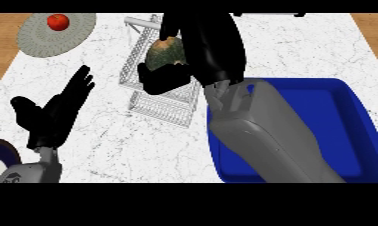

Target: Pick the squash from the tray and place it in the tiered basket

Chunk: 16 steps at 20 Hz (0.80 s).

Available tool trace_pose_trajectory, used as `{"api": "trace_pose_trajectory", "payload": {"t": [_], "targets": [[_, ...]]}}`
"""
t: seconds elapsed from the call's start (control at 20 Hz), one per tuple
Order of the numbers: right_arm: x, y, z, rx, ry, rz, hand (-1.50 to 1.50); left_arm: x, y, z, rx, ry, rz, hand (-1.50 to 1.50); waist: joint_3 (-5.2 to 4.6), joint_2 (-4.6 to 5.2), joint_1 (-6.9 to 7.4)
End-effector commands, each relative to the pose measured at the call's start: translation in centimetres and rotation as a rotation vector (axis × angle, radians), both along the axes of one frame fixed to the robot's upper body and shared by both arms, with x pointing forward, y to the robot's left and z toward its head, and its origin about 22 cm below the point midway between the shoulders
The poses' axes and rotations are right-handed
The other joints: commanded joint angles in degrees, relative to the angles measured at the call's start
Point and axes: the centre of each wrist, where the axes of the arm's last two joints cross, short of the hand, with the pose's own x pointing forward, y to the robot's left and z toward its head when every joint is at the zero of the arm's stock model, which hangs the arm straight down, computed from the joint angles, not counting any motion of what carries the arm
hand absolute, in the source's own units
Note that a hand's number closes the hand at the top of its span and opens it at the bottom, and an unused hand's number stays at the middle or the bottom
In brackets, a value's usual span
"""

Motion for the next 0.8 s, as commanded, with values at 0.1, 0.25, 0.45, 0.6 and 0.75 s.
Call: {"api": "trace_pose_trajectory", "payload": {"t": [0.1,0.25,0.45,0.6,0.75], "targets": [[0.4,1.9,-3.3,-0.026,0.046,0.007,1.5,-0.5,0.0,-2.8,-0.003,0.005,-0.004,0.0,0.0,0.03,-0.2],[2.9,2.5,-3.8,-0.045,0.012,-0.025,1.5,0.1,2.0,-0.4,-0.022,-0.007,-0.007,0.0,0.0,0.1,0.19],[4.5,2.6,-6.1,-0.057,-0.003,-0.051,1.5,0.1,-0.2,1.5,0.0,0.002,0.0,0.0,0.04,0.12,0.57],[4.7,3.2,-5.8,-0.056,-0.038,-0.059,1.5,0.6,-0.9,-0.1,-0.008,-0.016,-0.001,0.0,0.02,0.09,0.14],[5.8,2.9,-7.3,-0.045,-0.086,-0.078,1.5,-0.5,1.2,0.3,0.01,-0.013,-0.008,0.0,0.02,0.11,0.41]]}}
